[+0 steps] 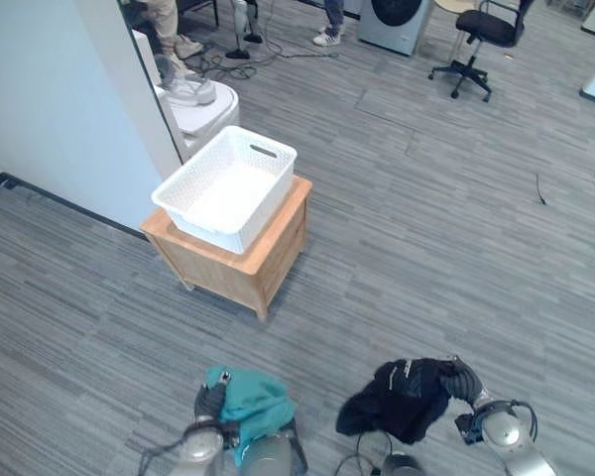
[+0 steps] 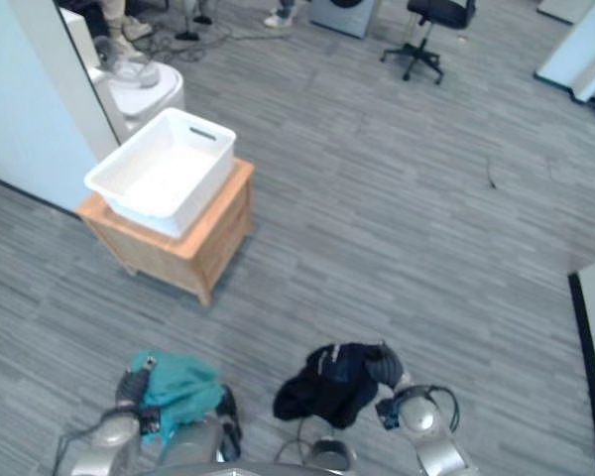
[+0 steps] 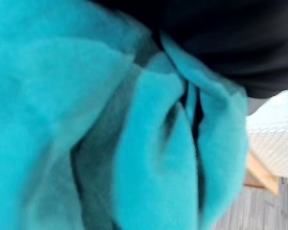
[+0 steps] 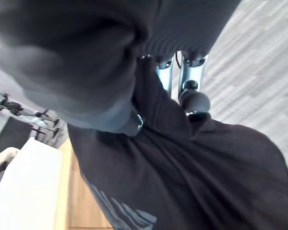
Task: Tidy up the quilt and then pick up the clothes from the bed and put them into the laundry hamper.
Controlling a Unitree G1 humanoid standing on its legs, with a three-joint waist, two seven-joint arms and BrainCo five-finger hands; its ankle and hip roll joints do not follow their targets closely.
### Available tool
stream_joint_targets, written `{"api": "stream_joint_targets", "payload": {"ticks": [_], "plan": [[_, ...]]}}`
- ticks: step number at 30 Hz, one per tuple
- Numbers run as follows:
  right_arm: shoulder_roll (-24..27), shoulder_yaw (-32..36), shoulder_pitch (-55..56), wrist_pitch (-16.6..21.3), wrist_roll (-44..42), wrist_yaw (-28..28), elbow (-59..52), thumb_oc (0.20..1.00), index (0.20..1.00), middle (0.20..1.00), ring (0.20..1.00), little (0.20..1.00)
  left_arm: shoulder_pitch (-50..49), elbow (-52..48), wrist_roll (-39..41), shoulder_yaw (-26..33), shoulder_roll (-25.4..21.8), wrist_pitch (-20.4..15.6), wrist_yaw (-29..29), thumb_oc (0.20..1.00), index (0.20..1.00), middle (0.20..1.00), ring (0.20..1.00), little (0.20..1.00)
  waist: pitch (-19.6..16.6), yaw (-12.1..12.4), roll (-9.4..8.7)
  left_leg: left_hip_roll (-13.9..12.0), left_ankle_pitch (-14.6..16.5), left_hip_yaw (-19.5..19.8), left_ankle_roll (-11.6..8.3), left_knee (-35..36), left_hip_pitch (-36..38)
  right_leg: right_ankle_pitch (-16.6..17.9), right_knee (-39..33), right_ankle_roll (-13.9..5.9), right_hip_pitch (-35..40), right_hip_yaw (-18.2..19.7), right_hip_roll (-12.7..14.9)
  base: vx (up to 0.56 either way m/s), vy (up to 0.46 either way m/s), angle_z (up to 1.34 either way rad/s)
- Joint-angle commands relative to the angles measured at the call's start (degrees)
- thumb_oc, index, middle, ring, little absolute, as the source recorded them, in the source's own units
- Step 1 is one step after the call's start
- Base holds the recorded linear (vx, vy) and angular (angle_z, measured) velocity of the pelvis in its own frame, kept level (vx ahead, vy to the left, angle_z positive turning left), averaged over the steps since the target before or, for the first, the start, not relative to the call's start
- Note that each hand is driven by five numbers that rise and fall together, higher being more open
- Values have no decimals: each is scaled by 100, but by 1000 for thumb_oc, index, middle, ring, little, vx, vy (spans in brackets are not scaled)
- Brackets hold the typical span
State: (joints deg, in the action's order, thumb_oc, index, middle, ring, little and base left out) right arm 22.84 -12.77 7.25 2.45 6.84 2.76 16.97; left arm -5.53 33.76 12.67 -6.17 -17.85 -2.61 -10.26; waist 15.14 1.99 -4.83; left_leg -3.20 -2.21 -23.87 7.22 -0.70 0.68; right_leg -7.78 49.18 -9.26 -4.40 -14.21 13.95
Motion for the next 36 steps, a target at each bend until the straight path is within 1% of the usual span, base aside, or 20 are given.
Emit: {"api": "stream_joint_targets", "payload": {"ticks": [1,3,4,5,9,11,12,13,14,18,19,20,24,27,28,29,31,32,35,36], "plan": [[194,260,-416,309,10,143,-253,200,200,200,200,200,121,-329,-328,34,-206,-388,-130,200,200,200,200,200,73,-88,90,-299,300,304,-768,241,591,1104,-1924,-364,-92,26,-114,734,-197,56],[244,267,-431,327,-37,134,-301,200,200,200,200,200,72,-380,-424,61,-262,-431,-134,200,200,200,200,200,40,-191,21,-293,426,618,-996,325,797,1066,-3562,-318,-179,86,-26,805,-355,81],[280,321,-425,320,-76,149,-279,200,200,200,200,200,173,-287,-533,68,-221,-447,-143,200,200,200,200,200,6,-361,32,-382,627,1032,-1219,474,1114,1214,-4794,-466,-359,635,-60,1085,-545,173],[297,369,-382,313,-92,148,-273,200,200,200,200,200,304,-97,-635,21,-191,-460,-132,200,200,200,200,200,-21,-516,29,-551,742,1374,-1384,450,1272,1433,-5223,-574,-589,1288,-66,884,-429,207],[444,369,-310,364,-91,68,-436,200,200,200,200,200,200,-45,-609,-5,-114,-507,-83,200,200,200,200,200,-116,-588,50,-628,916,1887,-1436,-37,1387,1366,-4786,-560,-526,1560,-195,508,-277,203],[582,351,-388,386,-36,82,-445,200,200,200,200,200,170,-67,-506,-49,-36,-514,-76,200,200,200,200,200,-113,-592,78,-650,783,2093,-1471,-728,1117,1315,-4705,-398,-342,1487,-306,235,-232,138],[661,414,-389,417,-54,121,-485,200,200,200,200,200,160,-102,-446,-69,28,-517,-79,200,200,200,200,200,-80,-602,70,-728,588,2003,-1506,-1231,870,1294,-4748,-302,-204,1307,-288,259,-409,127],[728,477,-377,395,-109,188,-499,200,200,200,200,200,173,-128,-361,-112,88,-496,-53,200,200,200,200,200,-50,-591,-2,-890,376,1455,-1431,-1813,386,1132,-4882,-105,183,928,-257,157,-315,88],[726,479,-376,395,-109,188,-499,200,200,200,200,200,173,-130,-360,-114,85,-494,-53,200,200,200,200,200,-51,-597,0,-894,389,1466,-1430,-1842,366,1136,-4893,-105,188,919,-258,151,-276,106],[891,619,-418,320,68,193,-598,200,200,200,200,200,143,-124,-445,-101,76,-418,28,200,200,200,200,200,-125,-539,22,-591,528,432,-1245,-1215,-21,870,-5033,-7,673,402,-338,127,-121,75],[891,620,-416,319,68,192,-600,200,200,200,200,200,142,-125,-445,-102,76,-417,28,200,200,200,200,200,-127,-538,20,-586,524,431,-1244,-1207,-18,869,-5032,-9,671,402,-335,104,-29,44],[964,768,-407,370,127,240,-791,200,200,200,200,200,86,-135,-451,-94,62,-393,42,200,200,200,200,200,-161,-594,112,-648,383,-95,-1281,-777,69,732,-4873,5,687,131,-404,104,10,25],[1241,1033,-539,402,316,341,-1199,200,200,200,200,200,-65,-127,-464,-75,17,-368,121,200,200,200,200,200,-232,-641,118,-609,207,-186,-1263,-35,550,662,-4434,-84,773,-263,-351,97,49,45],[1322,1107,-616,429,318,366,-1323,200,200,200,200,200,-107,-158,-455,-66,-17,-365,136,200,200,200,200,200,-253,-610,84,-581,175,-177,-1222,154,650,646,-4245,-129,727,-265,-331,50,47,29],[1554,1159,-949,467,321,449,-1414,200,200,200,200,200,-145,-202,-505,-96,-132,-353,175,200,200,200,200,200,-202,-589,2,-541,175,-174,-1167,488,885,1015,-3340,-442,351,-165,-186,33,58,27],[1556,1153,-964,468,320,451,-1406,200,200,200,200,200,-139,-201,-506,-90,-129,-353,176,200,200,200,200,200,-200,-584,-5,-529,177,-185,-1161,487,882,1004,-3309,-446,325,-147,-172,24,54,11],[1733,1227,-1315,484,277,557,-1510,200,200,200,200,200,-130,-212,-587,-148,-290,-348,172,200,200,200,200,200,-85,-634,43,-682,141,-26,-1184,570,902,1209,-2571,-574,-231,378,-316,-12,-14,30],[1737,1223,-1328,484,276,558,-1504,200,200,200,200,200,-124,-213,-588,-143,-286,-347,172,200,200,200,200,200,-96,-629,47,-684,145,-34,-1188,570,888,1199,-2551,-574,-261,390,-320,32,-33,53],[2112,1248,-1796,505,179,722,-1440,200,200,200,200,200,64,-54,-635,-297,-396,-405,184,200,200,200,200,200,-108,-665,-25,-638,220,321,-1316,570,784,809,-3748,-445,-136,968,-331,95,-96,60],[2234,1036,-2131,547,64,790,-1221,200,200,200,200,200,138,88,-593,-318,-354,-395,91,200,200,200,200,200,-123,-695,-49,-656,202,436,-1375,570,717,912,-4235,-394,-138,1179,-326,137,-187,63]]}}
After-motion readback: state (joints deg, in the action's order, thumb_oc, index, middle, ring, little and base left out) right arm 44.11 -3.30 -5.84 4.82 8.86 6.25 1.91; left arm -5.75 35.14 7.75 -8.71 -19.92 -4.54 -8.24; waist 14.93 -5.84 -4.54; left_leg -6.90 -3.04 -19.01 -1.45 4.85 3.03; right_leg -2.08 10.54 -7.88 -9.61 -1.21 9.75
